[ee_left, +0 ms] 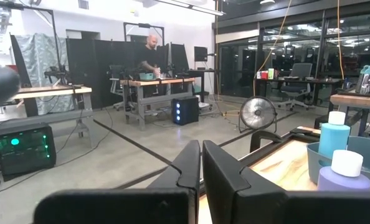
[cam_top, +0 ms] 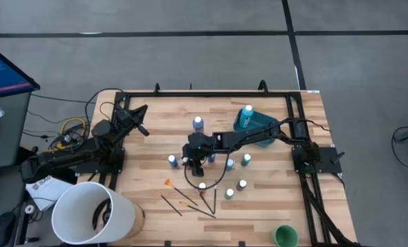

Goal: Pick & Place Paint Supplies
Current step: Put the small red paint bottle into the blue bin

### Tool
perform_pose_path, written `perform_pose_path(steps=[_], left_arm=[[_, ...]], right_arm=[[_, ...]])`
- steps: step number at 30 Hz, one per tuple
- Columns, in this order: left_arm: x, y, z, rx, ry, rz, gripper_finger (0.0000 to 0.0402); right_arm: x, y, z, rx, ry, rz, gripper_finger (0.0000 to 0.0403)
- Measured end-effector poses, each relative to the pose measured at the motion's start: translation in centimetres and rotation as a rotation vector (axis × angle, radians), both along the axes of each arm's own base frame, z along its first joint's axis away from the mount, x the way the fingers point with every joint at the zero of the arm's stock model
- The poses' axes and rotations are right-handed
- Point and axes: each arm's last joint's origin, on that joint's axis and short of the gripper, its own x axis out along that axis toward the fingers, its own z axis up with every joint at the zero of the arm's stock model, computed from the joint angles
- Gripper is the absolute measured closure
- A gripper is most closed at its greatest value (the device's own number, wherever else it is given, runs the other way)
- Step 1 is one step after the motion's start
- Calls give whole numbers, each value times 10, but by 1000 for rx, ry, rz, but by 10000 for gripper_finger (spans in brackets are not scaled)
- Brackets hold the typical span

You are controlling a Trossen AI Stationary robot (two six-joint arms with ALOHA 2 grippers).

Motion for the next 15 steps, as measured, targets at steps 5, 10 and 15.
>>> perform_pose_path(steps=[5, 10, 15], left_arm=[[0, 0, 0, 1, -1, 0, 394], [0, 0, 0, 1, -1, 0, 394], [0, 0, 0, 2, -3, 0, 394]], right_arm=[[-2, 0, 5, 0, -4, 0, 295], [-10, 0, 31, -9, -22, 7, 295], [-43, -9, 88, -66, -11, -13, 295]])
